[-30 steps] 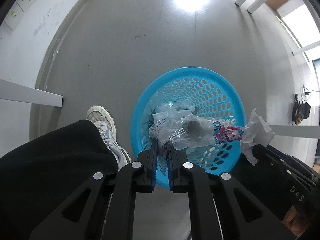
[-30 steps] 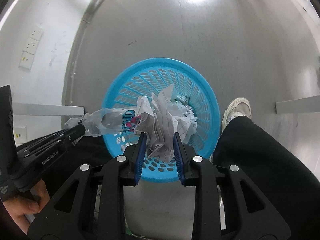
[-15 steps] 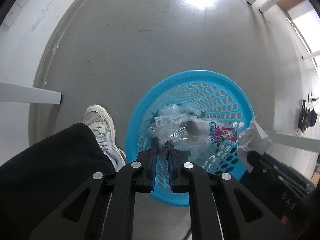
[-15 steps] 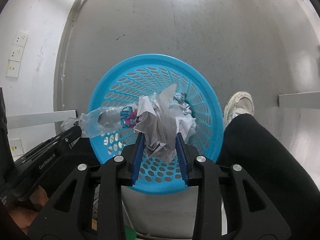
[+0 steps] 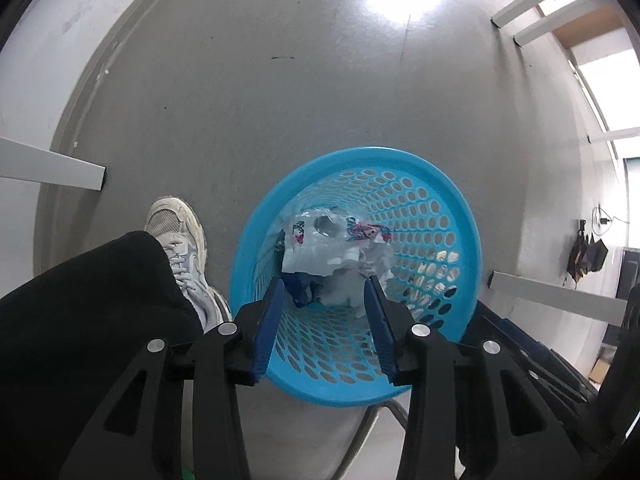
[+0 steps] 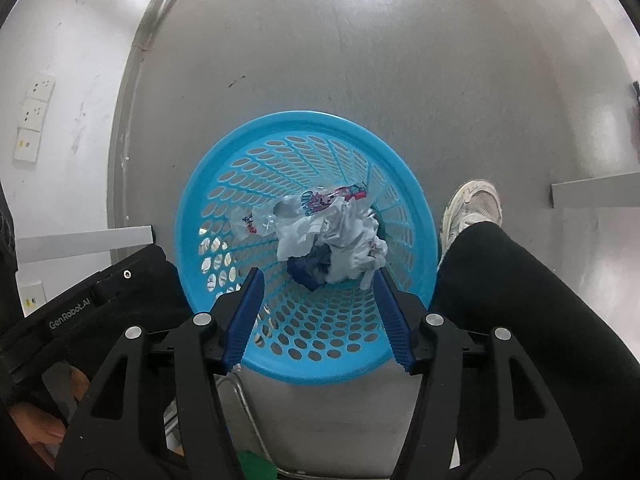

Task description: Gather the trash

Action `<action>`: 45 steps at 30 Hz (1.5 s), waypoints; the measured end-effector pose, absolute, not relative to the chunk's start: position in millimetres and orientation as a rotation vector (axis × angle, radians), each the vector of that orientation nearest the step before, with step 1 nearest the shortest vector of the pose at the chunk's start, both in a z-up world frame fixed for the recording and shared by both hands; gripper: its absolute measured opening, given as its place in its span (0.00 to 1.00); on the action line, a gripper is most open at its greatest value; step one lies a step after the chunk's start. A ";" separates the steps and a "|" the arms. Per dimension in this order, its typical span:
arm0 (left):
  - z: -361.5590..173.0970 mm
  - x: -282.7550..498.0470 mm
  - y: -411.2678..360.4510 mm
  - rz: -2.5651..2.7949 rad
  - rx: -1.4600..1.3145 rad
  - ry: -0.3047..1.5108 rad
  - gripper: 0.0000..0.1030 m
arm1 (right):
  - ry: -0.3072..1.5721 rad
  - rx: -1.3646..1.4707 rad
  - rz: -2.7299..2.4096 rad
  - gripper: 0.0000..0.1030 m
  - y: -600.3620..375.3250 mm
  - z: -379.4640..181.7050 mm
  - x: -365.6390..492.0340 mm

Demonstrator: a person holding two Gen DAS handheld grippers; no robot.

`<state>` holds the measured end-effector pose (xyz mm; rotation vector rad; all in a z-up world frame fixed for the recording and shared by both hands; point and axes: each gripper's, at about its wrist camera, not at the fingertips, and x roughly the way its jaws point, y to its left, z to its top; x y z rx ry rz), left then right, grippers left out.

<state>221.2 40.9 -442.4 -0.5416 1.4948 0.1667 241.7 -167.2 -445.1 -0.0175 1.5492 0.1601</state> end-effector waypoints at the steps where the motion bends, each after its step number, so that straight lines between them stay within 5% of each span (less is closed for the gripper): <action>1: -438.0 219.0 40.6 0.162 -0.534 1.490 0.40 | 1.538 -0.026 0.169 0.53 -166.1 -439.0 239.5; 21: -323.8 136.4 22.5 -0.019 -0.384 1.266 0.50 | 1.266 -0.094 0.328 0.62 -172.8 -320.6 164.0; 45: -223.4 47.0 -1.7 -0.112 -0.195 0.985 0.88 | 1.018 -0.153 0.428 0.84 -186.8 -215.6 61.4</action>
